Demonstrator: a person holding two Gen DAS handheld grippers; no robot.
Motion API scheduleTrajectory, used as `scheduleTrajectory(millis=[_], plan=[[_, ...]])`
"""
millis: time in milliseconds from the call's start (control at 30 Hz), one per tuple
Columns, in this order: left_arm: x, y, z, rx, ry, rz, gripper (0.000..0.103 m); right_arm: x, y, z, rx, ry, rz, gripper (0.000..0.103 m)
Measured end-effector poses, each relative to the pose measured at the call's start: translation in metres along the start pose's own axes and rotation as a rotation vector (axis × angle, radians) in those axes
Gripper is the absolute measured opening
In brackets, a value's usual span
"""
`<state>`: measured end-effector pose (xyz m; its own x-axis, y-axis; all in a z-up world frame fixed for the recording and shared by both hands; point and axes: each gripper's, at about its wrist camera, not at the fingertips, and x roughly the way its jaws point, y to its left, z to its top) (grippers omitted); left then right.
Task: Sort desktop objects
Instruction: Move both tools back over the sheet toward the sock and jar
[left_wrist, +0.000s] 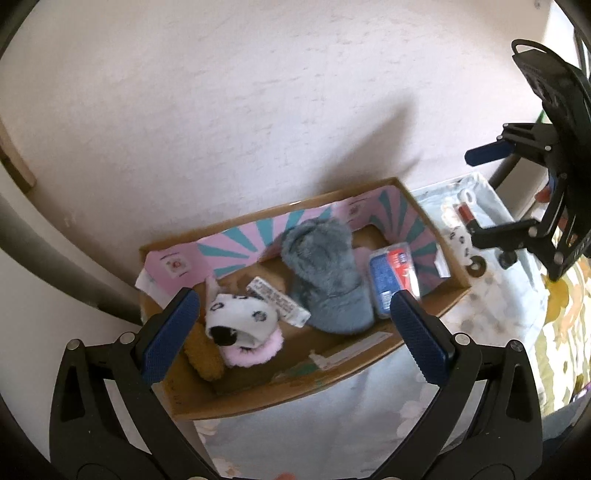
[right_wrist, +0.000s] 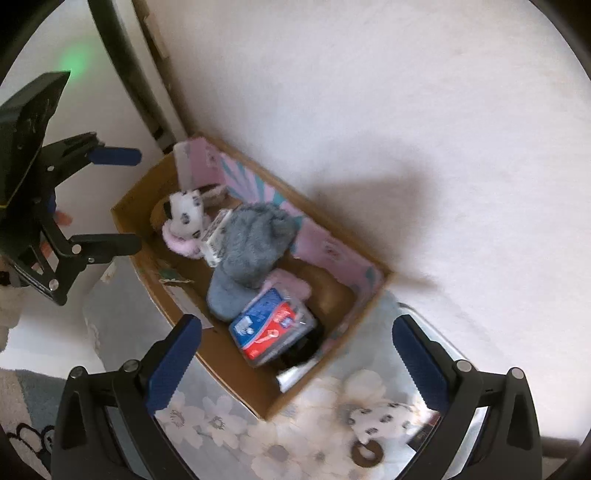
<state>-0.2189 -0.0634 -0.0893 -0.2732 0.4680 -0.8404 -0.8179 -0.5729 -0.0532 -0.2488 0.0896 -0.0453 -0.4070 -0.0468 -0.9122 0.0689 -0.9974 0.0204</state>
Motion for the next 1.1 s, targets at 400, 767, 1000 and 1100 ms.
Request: scheduleTrajectory(millis=[400, 767, 1000, 1100], plan=[[-0.03, -0.066, 0.037, 0.074, -0.077, -0.071, 0.103, -0.086, -0.06, -0.066, 0.171, -0.075, -0.118, 0.103], [0.015, -0.201, 0.056, 0.18, -0.048, -0.188, 0.103, -0.11, -0.091, -0.19, 0.372, -0.09, -0.238, 0.103], [0.1, -0.269, 0.041, 0.2, 0.017, -0.181, 0.1, -0.063, -0.097, -0.263, 0.526, -0.092, -0.228, 0.103], [0.129, -0.279, 0.035, 0.18, 0.017, -0.149, 0.091, -0.033, -0.102, -0.286, 0.586, -0.098, -0.227, 0.098]])
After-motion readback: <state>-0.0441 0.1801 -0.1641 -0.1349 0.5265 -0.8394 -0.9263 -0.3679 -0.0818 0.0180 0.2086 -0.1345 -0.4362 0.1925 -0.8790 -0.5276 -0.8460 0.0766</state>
